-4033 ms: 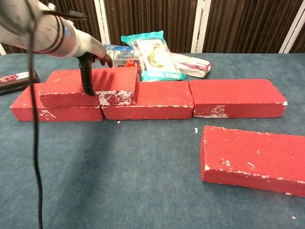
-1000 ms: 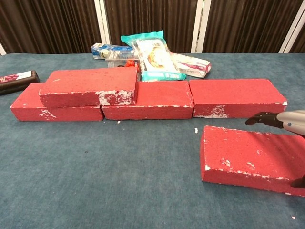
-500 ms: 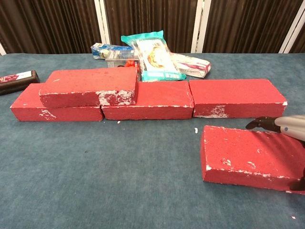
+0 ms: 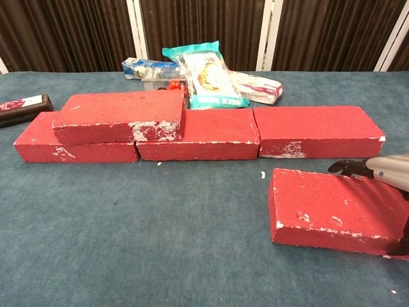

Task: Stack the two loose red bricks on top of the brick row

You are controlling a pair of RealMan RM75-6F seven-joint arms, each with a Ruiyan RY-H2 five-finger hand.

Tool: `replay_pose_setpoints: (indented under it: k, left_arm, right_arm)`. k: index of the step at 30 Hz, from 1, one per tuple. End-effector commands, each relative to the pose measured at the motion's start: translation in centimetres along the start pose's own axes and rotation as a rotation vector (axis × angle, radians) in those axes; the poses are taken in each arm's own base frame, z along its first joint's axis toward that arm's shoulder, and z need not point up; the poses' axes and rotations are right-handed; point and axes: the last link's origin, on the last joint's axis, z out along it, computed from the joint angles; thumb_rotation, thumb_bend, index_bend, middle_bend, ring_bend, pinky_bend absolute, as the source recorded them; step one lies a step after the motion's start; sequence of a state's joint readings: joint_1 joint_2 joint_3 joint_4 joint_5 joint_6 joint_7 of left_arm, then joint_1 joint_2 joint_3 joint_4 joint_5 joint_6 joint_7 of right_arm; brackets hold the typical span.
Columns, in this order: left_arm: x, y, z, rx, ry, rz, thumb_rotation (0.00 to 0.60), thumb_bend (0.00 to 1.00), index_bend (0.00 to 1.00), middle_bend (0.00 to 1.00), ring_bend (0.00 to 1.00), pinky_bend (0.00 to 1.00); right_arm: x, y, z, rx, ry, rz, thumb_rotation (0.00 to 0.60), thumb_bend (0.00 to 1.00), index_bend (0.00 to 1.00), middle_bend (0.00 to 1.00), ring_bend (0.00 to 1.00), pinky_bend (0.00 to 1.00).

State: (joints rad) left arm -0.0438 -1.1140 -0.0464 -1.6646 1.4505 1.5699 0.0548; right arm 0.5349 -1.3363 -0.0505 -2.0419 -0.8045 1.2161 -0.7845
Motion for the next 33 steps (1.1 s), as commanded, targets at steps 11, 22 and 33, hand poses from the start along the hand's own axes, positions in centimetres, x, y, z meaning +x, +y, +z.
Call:
replay_pose_setpoints:
  k: [11, 22, 33]
  left_arm:
    - [-0.1, 0.1, 0.0, -0.001, -0.014, -0.005, 0.6, 0.24, 0.0, 0.0, 0.0, 0.0]
    - [-0.1, 0.0, 0.0, 0.004, -0.016, -0.011, 0.6, 0.24, 0.0, 0.0, 0.0, 0.0]
    - [-0.1, -0.1, 0.1, 0.01, -0.019, -0.011, 0.6, 0.24, 0.0, 0.0, 0.0, 0.0]
  right_arm:
    - [0.3, -0.1, 0.0, 0.003, 0.045, 0.018, 0.6, 0.19, 0.15, 0.31, 0.24, 0.0]
    - [1.2, -0.2, 0.1, 0.011, 0.074, 0.039, 0.6, 0.23, 0.23, 0.32, 0.24, 0.0]
    - [5.0, -1.5, 0.4, 0.037, 0.112, 0.054, 0.6, 0.23, 0.26, 0.32, 0.24, 0.0]
